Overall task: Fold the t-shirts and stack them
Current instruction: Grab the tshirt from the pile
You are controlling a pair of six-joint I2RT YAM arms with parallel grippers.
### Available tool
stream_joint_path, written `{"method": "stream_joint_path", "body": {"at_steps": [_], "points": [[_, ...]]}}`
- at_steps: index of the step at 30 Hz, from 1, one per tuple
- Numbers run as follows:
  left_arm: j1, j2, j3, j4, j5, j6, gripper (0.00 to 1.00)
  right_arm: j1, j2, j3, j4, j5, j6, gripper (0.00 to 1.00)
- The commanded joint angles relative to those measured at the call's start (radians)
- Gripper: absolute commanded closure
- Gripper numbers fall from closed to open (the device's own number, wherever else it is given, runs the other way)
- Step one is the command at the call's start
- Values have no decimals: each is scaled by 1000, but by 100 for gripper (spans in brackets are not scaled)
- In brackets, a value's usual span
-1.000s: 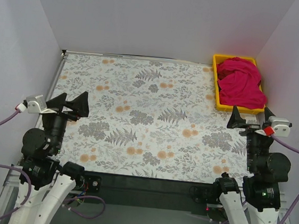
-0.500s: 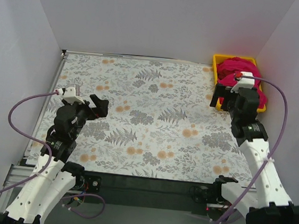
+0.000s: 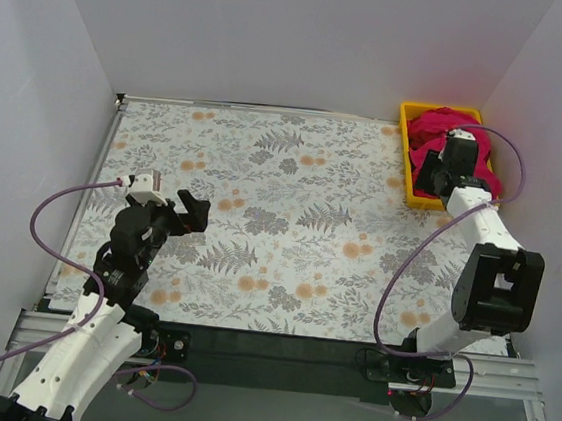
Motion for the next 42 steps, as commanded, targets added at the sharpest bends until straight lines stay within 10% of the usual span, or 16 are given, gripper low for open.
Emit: {"method": "stream_joint_path", "body": {"at_steps": [1,18,25,31,42], "points": [[-9,-10,-4,22,-1,28,2,-40,63,78,10,-42,28,51],[-18,11,-11,36,9,41,2,-80,284,171,15,-53,2,53],[-18,16,-13,39,14,43,2,-80,262,154,13,-59,-27,96],[-18,14,-13,39,15,46,2,-67,137,173,7,-87,-50,99],[-18,2,-11,39,-1,48,3,354,14,429,-101,-133,-75,99]]}}
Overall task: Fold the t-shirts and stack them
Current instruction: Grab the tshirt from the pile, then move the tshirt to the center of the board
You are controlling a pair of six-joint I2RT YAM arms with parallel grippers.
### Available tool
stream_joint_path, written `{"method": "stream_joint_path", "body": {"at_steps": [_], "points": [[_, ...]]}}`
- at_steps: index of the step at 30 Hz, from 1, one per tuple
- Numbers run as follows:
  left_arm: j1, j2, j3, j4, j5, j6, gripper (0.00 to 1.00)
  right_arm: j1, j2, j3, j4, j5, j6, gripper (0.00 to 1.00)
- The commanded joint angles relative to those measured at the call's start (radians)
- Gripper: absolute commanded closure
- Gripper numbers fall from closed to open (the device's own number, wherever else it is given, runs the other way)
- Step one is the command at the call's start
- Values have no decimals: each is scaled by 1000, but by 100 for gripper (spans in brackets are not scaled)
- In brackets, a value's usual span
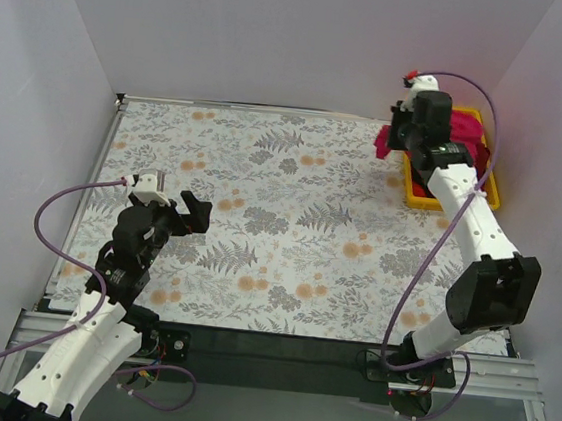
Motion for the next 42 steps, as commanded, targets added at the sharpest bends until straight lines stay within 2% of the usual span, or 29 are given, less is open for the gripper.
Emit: {"method": "stream_joint_path", "body": {"at_steps": [1,7,10,14,15,17,18,21,25,30,35,42], "points": [[-5,-13,-1,14,-8,13,3,228,-6,130,-38,-65,12,99],[-5,-22,3,7,-28,13,3,512,95,327,-45,-142,61,99],[-5,-28,5,5,-35,10,3,592,152,397,-44,-171,75,99],[-5,-34,6,-4,-54,8,3,632,223,385,-42,-217,115,99],[-5,-36,6,-3,-55,7,3,639,244,358,-35,-217,133,93],[-5,-37,6,-6,-62,5,3,648,267,336,-35,-271,147,67],[-5,-36,6,-7,-68,5,3,649,275,325,-35,-288,153,52],[-5,-33,6,-12,-89,-4,3,648,245,252,-35,-270,138,42],[-5,-8,18,-41,-130,-56,3,579,185,137,-35,-165,69,43],[-5,73,63,-107,-144,-147,3,465,181,19,-27,-217,26,53],[-5,230,94,-193,-116,-289,2,430,249,15,-5,-251,-14,53],[-5,370,86,-173,-31,-398,2,378,427,109,54,-277,-3,51]]}}
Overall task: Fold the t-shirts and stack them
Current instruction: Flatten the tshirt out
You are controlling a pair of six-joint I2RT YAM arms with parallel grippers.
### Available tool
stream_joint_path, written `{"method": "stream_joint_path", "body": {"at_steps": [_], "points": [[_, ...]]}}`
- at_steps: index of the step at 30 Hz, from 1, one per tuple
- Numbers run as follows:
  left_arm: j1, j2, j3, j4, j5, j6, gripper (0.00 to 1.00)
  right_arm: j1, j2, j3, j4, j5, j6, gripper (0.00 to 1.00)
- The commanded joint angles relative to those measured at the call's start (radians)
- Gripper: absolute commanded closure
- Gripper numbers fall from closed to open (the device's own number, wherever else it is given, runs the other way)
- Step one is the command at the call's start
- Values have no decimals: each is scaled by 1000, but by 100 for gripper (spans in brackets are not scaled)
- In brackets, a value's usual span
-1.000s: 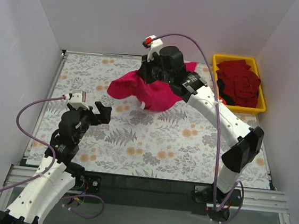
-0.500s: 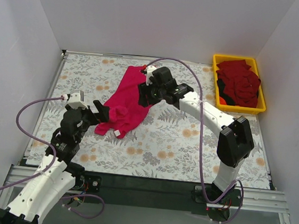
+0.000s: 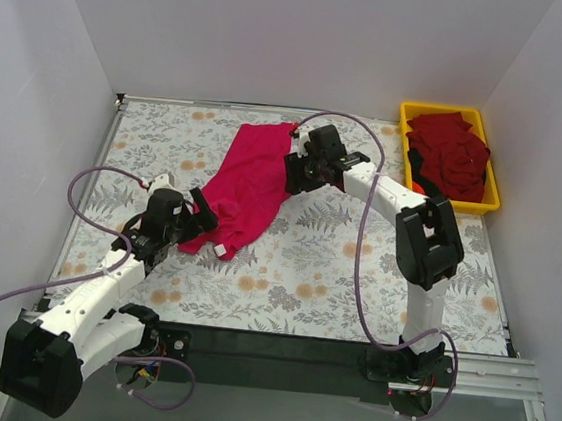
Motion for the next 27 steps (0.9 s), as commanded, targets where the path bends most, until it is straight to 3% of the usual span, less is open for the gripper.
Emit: {"method": "stream_joint_path", "body": {"at_steps": [1,13,17,20,22,24,27], "points": [[-5,35,20,7,36,-82,2,-25,85,92,55,-40,-14,51],[-5,213,2,147,44,-125,2,-22,277,169,113,-141,52,51],[-3,279,5,188,-19,-149,7,-20,280,120,124,-168,71,62],[-3,346,28,223,-59,-148,21,-8,269,61,127,-198,68,86],[-3,402,58,245,-78,-132,37,9,243,3,127,-211,63,98],[0,440,85,248,-117,-102,55,21,197,-54,133,-227,69,99],[13,512,154,251,-147,-63,72,73,113,-194,158,-256,94,99]]}}
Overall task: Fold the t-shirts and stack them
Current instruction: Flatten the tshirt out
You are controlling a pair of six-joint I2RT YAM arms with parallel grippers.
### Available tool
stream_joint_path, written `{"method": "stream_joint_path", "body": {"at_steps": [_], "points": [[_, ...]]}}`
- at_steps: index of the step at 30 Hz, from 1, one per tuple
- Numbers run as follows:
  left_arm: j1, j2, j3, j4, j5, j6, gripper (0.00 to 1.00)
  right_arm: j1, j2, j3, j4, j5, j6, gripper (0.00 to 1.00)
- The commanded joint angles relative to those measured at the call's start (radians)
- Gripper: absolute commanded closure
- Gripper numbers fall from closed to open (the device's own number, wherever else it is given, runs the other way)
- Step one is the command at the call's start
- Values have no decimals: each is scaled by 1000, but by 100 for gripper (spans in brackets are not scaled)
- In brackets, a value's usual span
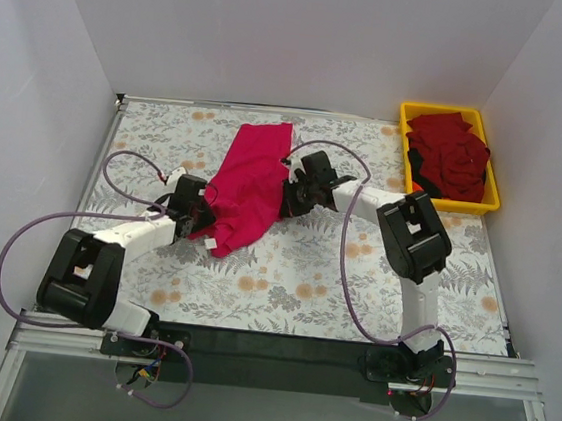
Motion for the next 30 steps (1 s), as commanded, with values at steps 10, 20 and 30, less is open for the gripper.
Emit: {"method": "stream_joint_path", "body": {"at_steps": [10,20,30], "points": [[75,339,485,110,-76,342,72,376,-346,-314,2,-126,146,99],[75,324,582,111,52,424,15,380,-471,-291,-10,56,123,60],[12,-195,191,-194,110,143,13,32,-560,-369,-18,111,57,56]]}}
